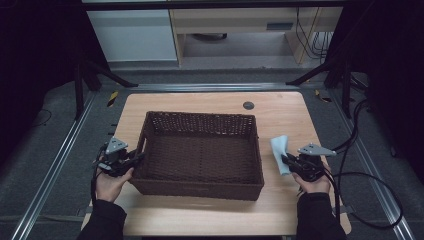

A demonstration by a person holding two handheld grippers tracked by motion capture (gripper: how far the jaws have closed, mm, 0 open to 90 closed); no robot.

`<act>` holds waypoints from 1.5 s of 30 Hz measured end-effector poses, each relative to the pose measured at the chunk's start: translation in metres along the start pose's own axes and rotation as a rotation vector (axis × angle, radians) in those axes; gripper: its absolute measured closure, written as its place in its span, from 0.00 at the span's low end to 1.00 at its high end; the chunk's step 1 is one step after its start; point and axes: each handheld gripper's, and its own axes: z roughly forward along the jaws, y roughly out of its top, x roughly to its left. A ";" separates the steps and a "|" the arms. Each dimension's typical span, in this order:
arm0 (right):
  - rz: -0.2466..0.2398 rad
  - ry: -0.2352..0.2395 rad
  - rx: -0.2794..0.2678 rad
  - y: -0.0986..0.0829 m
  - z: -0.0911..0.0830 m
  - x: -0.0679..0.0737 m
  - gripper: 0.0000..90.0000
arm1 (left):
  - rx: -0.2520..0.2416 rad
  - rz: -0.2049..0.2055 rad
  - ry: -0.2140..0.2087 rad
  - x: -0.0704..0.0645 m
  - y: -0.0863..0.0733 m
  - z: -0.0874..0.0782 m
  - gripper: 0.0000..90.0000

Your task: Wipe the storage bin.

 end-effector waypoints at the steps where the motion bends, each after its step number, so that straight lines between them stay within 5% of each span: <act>1: -0.010 -0.002 -0.009 0.003 0.002 0.000 0.90 | -0.001 -0.002 -0.002 -0.001 0.000 0.000 0.78; 15: -0.063 0.029 -0.050 0.046 0.057 0.005 0.90 | 0.009 0.013 0.007 -0.002 0.002 0.002 0.78; 23: -0.105 0.069 -0.144 0.068 0.053 0.009 0.91 | 0.007 0.006 0.001 -0.002 0.002 0.002 0.78; 31: -0.164 0.103 -0.004 0.052 0.069 0.009 0.91 | 0.010 0.008 0.008 -0.002 0.002 0.002 0.78; 39: -0.152 0.138 0.160 0.024 0.093 0.009 0.91 | 0.011 0.012 0.013 -0.002 0.003 0.003 0.78; 42: -0.146 0.151 0.120 0.029 0.088 0.008 0.91 | 0.010 0.010 0.013 -0.002 0.003 0.003 0.78; 45: -0.130 0.153 0.009 0.042 0.072 0.004 0.91 | 0.008 0.007 0.014 -0.002 0.003 0.004 0.78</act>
